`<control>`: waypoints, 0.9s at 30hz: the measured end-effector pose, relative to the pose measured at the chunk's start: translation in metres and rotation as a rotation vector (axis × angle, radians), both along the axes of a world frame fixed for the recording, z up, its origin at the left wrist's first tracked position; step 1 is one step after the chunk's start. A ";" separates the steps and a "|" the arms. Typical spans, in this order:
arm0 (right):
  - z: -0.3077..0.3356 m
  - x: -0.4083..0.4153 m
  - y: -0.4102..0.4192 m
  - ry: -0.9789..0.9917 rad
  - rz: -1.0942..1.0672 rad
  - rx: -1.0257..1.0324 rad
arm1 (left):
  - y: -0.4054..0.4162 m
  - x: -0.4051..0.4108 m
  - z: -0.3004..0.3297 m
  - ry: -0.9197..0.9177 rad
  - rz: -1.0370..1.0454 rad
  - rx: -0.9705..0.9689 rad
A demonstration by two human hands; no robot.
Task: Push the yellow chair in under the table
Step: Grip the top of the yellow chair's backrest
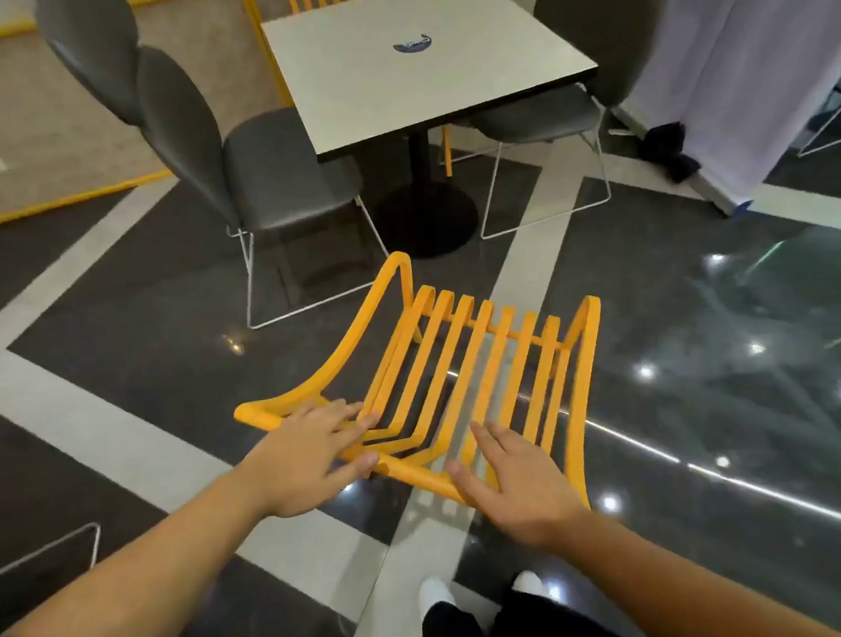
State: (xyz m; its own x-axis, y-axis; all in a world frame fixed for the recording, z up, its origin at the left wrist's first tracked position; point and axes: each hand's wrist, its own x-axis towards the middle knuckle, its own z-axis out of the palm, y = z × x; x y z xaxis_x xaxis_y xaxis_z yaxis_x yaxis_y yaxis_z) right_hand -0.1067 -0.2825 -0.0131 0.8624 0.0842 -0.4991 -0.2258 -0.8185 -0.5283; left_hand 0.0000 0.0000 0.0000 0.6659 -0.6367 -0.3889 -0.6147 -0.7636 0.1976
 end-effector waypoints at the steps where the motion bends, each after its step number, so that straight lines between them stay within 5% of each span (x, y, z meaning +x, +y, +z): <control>1: -0.003 -0.003 0.002 0.047 -0.032 0.028 | 0.002 -0.001 -0.003 -0.001 -0.009 -0.011; 5: -0.020 -0.015 0.004 0.160 -0.013 -0.013 | 0.013 -0.009 -0.022 0.048 0.043 -0.037; 19: -0.054 -0.033 0.041 -0.053 -0.249 -0.368 | 0.029 0.041 -0.053 0.067 -0.074 -0.014; 27: -0.061 -0.029 0.039 -0.003 -0.267 -0.342 | 0.045 0.059 -0.071 0.072 -0.135 0.022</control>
State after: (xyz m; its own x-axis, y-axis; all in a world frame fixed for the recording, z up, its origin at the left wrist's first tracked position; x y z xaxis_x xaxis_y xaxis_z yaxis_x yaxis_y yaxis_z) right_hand -0.1355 -0.2439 -0.0737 0.8330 -0.3121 -0.4568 -0.4525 -0.8595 -0.2379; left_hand 0.0594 0.0450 -0.0711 0.5442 -0.7098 -0.4473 -0.6972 -0.6792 0.2296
